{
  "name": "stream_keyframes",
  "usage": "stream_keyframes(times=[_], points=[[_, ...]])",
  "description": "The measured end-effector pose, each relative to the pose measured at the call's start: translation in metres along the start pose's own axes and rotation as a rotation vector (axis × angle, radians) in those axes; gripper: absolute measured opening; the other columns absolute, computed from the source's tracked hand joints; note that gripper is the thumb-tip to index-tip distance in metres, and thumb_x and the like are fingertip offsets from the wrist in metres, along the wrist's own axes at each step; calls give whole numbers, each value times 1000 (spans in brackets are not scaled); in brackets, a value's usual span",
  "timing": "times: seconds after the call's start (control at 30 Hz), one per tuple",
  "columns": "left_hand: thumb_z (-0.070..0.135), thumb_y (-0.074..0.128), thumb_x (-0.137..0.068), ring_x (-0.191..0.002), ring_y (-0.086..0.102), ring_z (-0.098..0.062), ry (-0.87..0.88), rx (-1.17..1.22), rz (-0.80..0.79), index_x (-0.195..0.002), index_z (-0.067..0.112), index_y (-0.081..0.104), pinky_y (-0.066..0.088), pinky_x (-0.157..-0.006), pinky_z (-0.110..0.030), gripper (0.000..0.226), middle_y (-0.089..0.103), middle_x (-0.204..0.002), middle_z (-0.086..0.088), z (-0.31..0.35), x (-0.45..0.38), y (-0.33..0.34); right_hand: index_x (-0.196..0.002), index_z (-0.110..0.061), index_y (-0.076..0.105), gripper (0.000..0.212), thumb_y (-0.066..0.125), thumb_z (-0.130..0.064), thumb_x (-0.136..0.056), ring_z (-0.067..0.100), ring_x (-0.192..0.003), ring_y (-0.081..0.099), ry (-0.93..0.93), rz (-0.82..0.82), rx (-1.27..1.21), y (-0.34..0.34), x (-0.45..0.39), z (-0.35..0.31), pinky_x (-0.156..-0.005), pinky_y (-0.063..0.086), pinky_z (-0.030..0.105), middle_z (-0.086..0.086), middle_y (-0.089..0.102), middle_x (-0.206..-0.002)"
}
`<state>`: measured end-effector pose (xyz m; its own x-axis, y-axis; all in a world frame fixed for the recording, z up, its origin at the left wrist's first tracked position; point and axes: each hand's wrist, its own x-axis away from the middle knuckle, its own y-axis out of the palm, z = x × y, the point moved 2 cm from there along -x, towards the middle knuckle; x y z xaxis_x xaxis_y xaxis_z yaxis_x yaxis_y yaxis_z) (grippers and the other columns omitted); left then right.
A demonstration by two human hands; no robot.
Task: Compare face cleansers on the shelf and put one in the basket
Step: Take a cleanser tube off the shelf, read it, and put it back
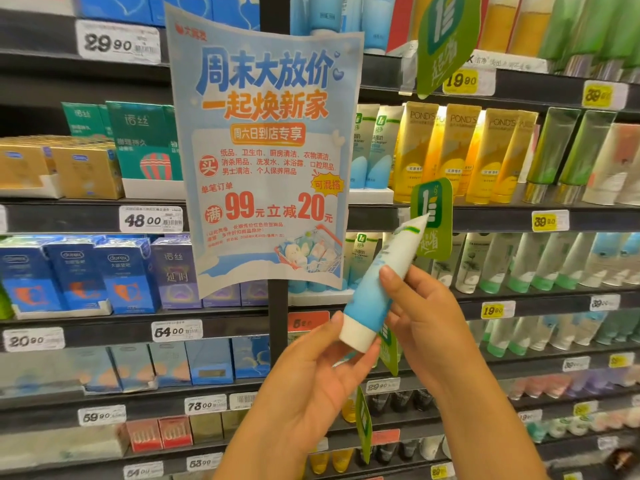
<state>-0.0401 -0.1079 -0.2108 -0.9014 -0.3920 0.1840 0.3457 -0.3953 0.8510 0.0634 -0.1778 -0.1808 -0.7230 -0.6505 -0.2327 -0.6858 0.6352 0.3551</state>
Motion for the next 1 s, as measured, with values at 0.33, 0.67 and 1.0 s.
stream_keyframes(times=[0.33, 0.67, 1.0], points=[[14, 60, -74, -82, 70, -37, -158, 113, -168, -91, -11, 71, 60, -59, -35, 32, 65, -109, -31, 2, 8, 5, -116, -7, 59, 39, 54, -21, -80, 21, -93, 70, 14, -105, -176, 4, -1, 0, -71, 58, 31, 13, 71, -105], [6, 66, -65, -88, 71, -28, 207, -219, -23, -104, -6, 62, 60, -69, -33, 41, 71, -98, -21, 4, -5, -5, -110, -13, 64, 39, 60, -30, -76, 13, -91, 69, 48, -65, 13, 2, -2, 1, -64, 53, 20, 1, 73, -101], [-1, 72, -74, -90, 65, -1, 619, -813, 109, -98, 25, 60, 50, -66, -11, 37, 69, -99, 8, 5, -4, -4, -110, -7, 60, 39, 62, -20, -73, 19, -89, 71, 116, -80, -101, -1, 2, -4, -64, 56, 27, 6, 74, -96]])
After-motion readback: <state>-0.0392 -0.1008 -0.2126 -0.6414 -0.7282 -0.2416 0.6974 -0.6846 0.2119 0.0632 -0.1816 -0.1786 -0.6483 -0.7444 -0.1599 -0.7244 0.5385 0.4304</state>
